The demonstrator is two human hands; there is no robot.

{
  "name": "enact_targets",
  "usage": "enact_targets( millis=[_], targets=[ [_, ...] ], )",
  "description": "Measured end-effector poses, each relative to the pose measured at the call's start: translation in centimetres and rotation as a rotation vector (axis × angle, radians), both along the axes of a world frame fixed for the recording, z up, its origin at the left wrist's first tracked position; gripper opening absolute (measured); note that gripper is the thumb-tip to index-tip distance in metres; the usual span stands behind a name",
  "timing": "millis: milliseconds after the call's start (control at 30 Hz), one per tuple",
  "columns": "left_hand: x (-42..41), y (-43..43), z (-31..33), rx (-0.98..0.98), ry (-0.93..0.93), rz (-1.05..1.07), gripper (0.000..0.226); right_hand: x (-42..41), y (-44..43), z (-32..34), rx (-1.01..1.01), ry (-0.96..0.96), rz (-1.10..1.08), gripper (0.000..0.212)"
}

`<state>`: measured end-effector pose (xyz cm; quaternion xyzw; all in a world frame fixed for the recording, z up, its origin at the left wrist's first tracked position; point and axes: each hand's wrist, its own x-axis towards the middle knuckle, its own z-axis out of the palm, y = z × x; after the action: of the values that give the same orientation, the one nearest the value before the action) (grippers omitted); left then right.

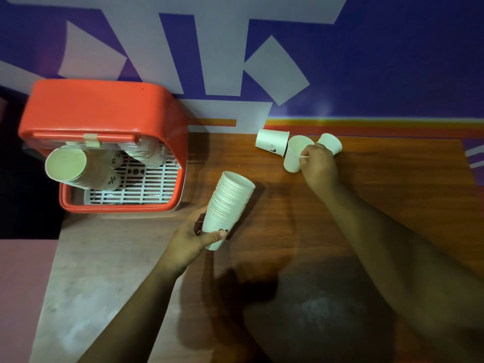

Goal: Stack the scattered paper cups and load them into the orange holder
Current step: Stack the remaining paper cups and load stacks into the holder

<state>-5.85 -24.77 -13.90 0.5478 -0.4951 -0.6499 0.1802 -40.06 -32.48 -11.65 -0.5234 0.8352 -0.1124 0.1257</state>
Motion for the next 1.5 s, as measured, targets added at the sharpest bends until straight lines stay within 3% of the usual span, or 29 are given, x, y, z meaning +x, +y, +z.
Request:
enact_targets(
  millis=[167, 300, 400, 567, 833, 967, 1067, 1233, 1500],
  targets=[
    [-0.8, 0.2, -0.7, 0.028, 0.016, -0.009, 0.087, 2.5, 4.4, 4.3, -0.239, -0.344, -0.072, 0.008],
    [-1.7, 0.4, -0.7, 0.015, -0.018, -0.061, 0.081, 4.4, 7.2, 7.5, -0.254, -0.68, -0.171, 0.01],
    [-2.4, 0.4, -0.5, -0.01, -0.023, -0.082, 0.071, 5.2, 8.7, 7.9, -0.193, -0.768, -0.09, 0.012],
    [-3.3, 0.5, -0.3, -0.003, -0.015, -0.061, 0.088, 5.6, 9.7, 7.8, -0.149, -0.799, 0.049, 0.007],
    [-5.3, 1.8, -0.2, -0.022, -0.026, -0.158, 0.067, 4.0, 11.3, 7.0, -0.106, -0.556, 0.145, 0.008],
    [-6.8, 2.2, 0.0, -0.042, -0.025, -0.157, 0.07, 4.8, 12.5, 6.6, 0.046, -0.699, 0.176, 0.01],
    [-7.9, 2.6, -0.4, -0.045, -0.003, -0.149, 0.069, 5.1, 13.3, 5.7, -0.071, -0.795, 0.151, 0.006],
    [-9.6, 2.6, -1.4, -0.068, 0.032, -0.187, 0.068, 4.3, 14.5, 4.5, -0.121, -0.898, 0.038, 0.064],
    [-10.8, 2.1, -2.2, -0.125, 0.006, -0.29, 0.055, 2.8, 16.3, 4.0, -0.048, -0.869, 0.009, 0.072]
  ],
)
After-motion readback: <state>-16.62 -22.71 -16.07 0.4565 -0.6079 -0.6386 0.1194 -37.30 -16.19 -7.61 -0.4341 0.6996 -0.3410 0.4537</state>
